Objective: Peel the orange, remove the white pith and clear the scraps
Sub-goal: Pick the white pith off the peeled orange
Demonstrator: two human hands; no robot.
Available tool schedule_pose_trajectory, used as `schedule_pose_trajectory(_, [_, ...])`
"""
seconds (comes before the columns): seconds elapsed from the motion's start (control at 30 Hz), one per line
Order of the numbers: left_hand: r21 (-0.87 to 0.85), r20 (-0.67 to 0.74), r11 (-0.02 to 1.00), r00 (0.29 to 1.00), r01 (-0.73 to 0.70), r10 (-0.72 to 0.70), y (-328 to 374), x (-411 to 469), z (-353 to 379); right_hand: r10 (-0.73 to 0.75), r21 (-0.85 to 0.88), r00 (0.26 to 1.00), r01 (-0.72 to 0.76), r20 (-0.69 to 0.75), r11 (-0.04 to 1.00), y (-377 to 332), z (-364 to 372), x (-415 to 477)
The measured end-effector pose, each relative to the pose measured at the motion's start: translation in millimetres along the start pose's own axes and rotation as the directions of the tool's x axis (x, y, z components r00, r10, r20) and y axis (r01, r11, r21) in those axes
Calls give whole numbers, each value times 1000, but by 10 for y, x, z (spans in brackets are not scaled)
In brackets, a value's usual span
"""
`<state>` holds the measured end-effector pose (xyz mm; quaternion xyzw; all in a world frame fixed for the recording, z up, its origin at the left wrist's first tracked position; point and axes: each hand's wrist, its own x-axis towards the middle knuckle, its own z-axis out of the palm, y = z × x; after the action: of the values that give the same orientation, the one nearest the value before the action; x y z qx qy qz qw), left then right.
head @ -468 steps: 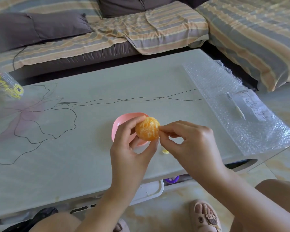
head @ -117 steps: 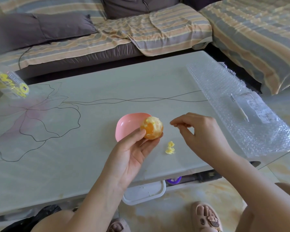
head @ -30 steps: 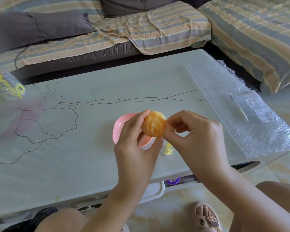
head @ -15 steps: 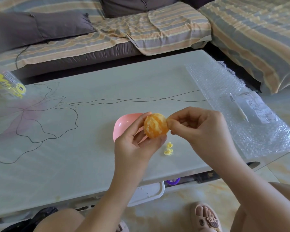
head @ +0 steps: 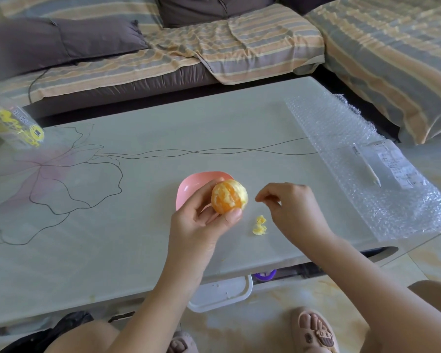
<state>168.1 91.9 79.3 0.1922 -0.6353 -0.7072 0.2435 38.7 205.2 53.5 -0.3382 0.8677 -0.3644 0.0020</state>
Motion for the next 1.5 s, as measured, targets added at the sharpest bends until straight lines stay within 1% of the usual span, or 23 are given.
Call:
schedule_pose_trajectory(0.07, [26, -11, 999, 1000, -23, 24, 0, -11, -20, 34, -50, 998, -31, 60, 998, 54, 67, 5])
schedule_pose_trajectory(0.13, [64, -24, 997, 998, -48, 49, 3, -24, -18, 61, -103, 994, -52, 86, 993, 67, 98, 8])
schedule_pose_trajectory(0.2, [100, -32, 993, 997, -68, 72, -7, -34, -12, 62, -135, 995, -52, 75, 989, 55, 96, 5])
schedule_pose_trajectory(0.3, [142, -37, 986, 995, -89, 96, -23, -39, -14, -18, -158, 1000, 21, 20, 987, 22, 44, -3])
schedule_pose_trajectory(0.4, [166, -33, 981, 994, -100, 107, -24, -34, -19, -94, -85, 994, 89, -59, 992, -22, -37, -23])
schedule_pose_trajectory(0.53, [171, -11, 983, 997, -68, 71, -35, -18, -11, -128, 16, 987, 130, -101, 991, -43, -166, -43])
schedule_pose_trajectory(0.63, [182, 11, 981, 998, -64, 63, -54, -1, -3, -222, 20, 960, 229, -168, 973, -50, -249, -46])
schedule_pose_trajectory(0.73, [216, 20, 975, 998, -58, 56, -67, 18, 13, -323, 49, 926, 338, -194, 940, -96, -307, -65])
schedule_pose_trajectory(0.83, [265, 31, 962, 998, -63, 57, -90, 38, 28, -472, 65, 865, 488, -171, 870, -144, -344, -101])
schedule_pose_trajectory(0.93, [300, 20, 953, 999, -48, 44, -99, 49, 42, -580, 13, 807, 585, -111, 811, -152, -343, -122])
schedule_pose_trajectory(1.03, [378, 15, 923, 998, -66, 65, -89, 41, 48, -598, -23, 796, 599, -91, 801, -146, -325, -128])
schedule_pose_trajectory(1.17, [452, 2, 887, 994, -96, 107, -77, 21, 41, -610, -92, 785, 603, -104, 792, -151, -307, -133])
schedule_pose_trajectory(1.3, [508, 19, 851, 989, -133, 144, -36, -4, 48, -607, -130, 783, 594, -133, 794, -177, -288, -148])
schedule_pose_trajectory(1.5, [516, 28, 844, 988, -147, 155, -4, -21, 56, -591, -177, 786, 565, -183, 806, -214, -223, -157])
